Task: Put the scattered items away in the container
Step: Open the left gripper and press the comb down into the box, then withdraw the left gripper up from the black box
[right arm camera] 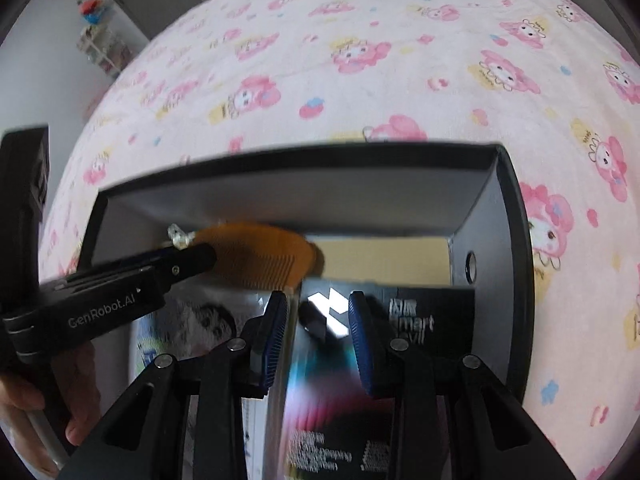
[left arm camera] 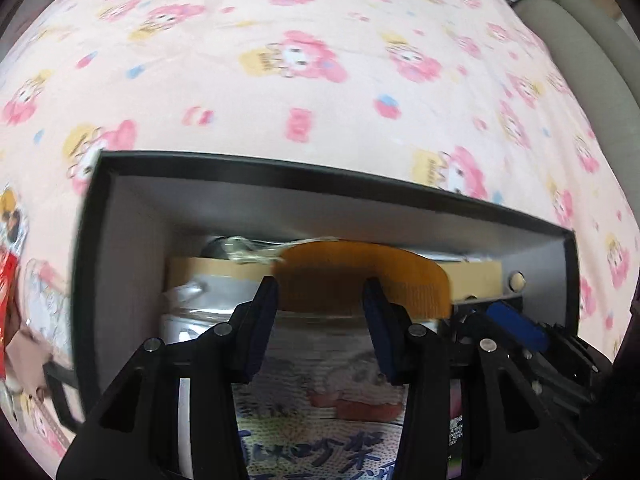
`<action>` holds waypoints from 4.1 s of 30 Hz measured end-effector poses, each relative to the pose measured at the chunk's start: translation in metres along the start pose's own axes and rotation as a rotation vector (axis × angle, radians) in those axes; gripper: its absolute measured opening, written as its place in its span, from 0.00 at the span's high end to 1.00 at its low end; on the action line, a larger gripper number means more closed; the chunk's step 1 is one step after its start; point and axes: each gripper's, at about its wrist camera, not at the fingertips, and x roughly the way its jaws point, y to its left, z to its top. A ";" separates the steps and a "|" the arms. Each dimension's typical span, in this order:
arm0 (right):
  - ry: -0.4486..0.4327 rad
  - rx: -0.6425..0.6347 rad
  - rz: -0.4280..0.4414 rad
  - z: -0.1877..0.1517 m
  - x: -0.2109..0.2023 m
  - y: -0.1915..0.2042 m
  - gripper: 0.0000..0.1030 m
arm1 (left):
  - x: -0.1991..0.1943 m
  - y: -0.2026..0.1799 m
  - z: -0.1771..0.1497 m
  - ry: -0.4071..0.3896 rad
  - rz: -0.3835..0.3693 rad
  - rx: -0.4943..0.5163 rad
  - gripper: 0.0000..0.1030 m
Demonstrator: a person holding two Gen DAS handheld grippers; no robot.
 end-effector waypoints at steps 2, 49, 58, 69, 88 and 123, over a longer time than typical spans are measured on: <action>0.021 0.001 0.020 0.008 0.008 0.000 0.72 | -0.011 0.004 -0.001 -0.012 -0.015 0.005 0.58; 0.021 -0.057 -0.193 0.017 0.011 0.012 0.70 | 0.022 -0.033 -0.005 0.082 -0.017 0.198 0.71; 0.040 -0.047 -0.144 0.018 0.024 0.013 0.67 | 0.018 -0.006 0.010 0.038 0.107 0.112 0.70; -0.049 -0.047 -0.307 0.021 0.013 0.014 0.69 | 0.027 -0.042 0.009 0.021 0.002 0.204 0.67; -0.033 0.034 -0.091 0.008 -0.009 0.010 0.65 | -0.005 -0.015 0.002 -0.035 0.052 0.111 0.62; -0.313 -0.096 -0.046 -0.183 -0.144 0.140 0.60 | -0.205 0.052 -0.203 -0.336 -0.123 0.207 0.49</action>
